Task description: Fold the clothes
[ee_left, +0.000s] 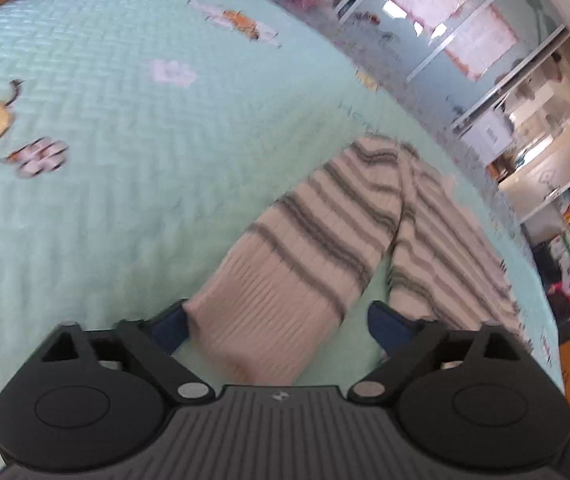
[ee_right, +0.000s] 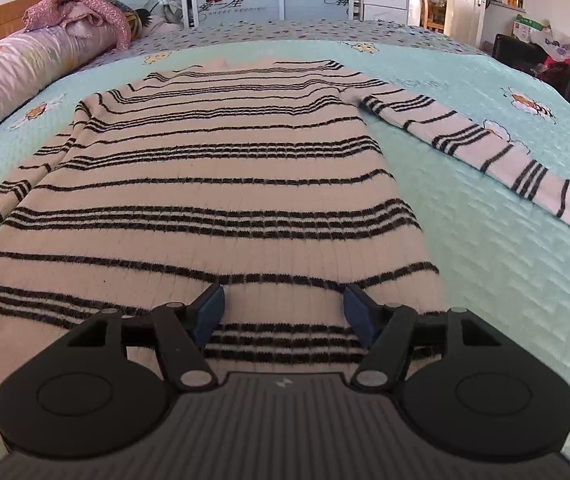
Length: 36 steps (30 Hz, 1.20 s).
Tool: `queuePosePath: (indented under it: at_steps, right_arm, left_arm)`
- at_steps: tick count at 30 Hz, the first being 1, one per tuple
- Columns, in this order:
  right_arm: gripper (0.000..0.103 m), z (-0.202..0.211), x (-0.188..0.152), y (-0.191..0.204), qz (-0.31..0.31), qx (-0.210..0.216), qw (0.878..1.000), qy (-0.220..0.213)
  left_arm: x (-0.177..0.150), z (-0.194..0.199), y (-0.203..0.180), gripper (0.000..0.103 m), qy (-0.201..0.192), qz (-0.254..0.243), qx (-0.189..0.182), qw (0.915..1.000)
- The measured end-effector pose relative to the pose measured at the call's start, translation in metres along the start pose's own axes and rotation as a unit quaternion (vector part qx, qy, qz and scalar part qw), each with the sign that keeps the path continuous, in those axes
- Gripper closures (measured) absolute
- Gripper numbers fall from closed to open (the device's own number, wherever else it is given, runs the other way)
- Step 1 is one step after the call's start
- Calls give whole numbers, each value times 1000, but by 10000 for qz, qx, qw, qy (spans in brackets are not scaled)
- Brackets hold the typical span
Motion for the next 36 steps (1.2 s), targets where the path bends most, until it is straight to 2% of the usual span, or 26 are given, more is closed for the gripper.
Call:
queuePosePath:
  at_steps: [2,4,7,9,11,15,17,18,19,20,21,22,24,27,31,33,34,36]
  right_arm:
    - [35,0,0,1,-1,-28,10000,19]
    - [35,2,0,1,9,-59,10000,38]
    - [34,3,0,-1,-22,-55,10000,53]
    - [34,3,-1,-3,-27,-52,10000,66]
    - [34,2,-1,-3,-16,-59,10000,72]
    - [32,1,-2,-1,23,-123,9999,70]
    - [31,0,-2,1,65,-171,9998,70]
    - [31,0,-2,2,81,-189,9998,73]
    - [31,0,-2,2,85,-200,9997,79]
    - [30,-1,-2,3,85,-207,9997,85]
    - [30,-1,-1,2,75,-206,9997,93]
    - [30,0,0,2,67,-202,9997,100]
    - [30,1,0,1,59,-187,9998,98]
    - [31,2,0,0,59,-167,9998,87]
    - [30,7,1,-2,10,-136,9999,32]
    - [31,10,2,-3,-47,-140,9999,-10]
    - [31,12,3,-3,-73,-134,9999,-41]
    - [30,16,6,-4,-76,-115,9999,-104]
  left_arm:
    - [9,-13,7,92,42,360,-217,9991]
    - [19,-20,15,94,-7,742,-371,9966]
    - [51,-7,19,96,-571,277,31,9980]
    - [85,11,25,96,-1074,4,339,9936]
    - [127,32,30,96,-1637,-424,720,9830]
    - [216,65,39,95,-2519,-1090,1292,9529]
    - [244,62,43,94,-2479,-1299,1488,9484]
    - [258,50,47,91,-2287,-1276,1702,9500]
    - [266,41,55,91,-2123,-1128,1912,9517]
    - [270,35,66,83,-1935,-874,2078,9549]
    - [266,32,76,75,-1790,-651,2089,9592]
    - [261,29,85,74,-1643,-428,2097,9629]
    - [235,35,95,74,-1596,-123,1975,9672]
    - [176,51,87,66,-1601,-189,1664,9728]
    - [106,42,55,63,-1116,-521,1069,9866]
    - [87,33,32,63,-899,-941,860,9878]
    - [87,28,22,63,-893,-1178,823,9856]
    - [108,17,5,63,-1028,-1478,806,9804]
Point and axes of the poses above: each gripper's, at about its wrist camera, not at the fingertips, and z roughly against the way its jaws point, y to its left, x to its top, the point moved 5 cm from there along -z, roughly the way its jaws point, and after that the axes turned 2 degrees about y, right-handed, at the moved point
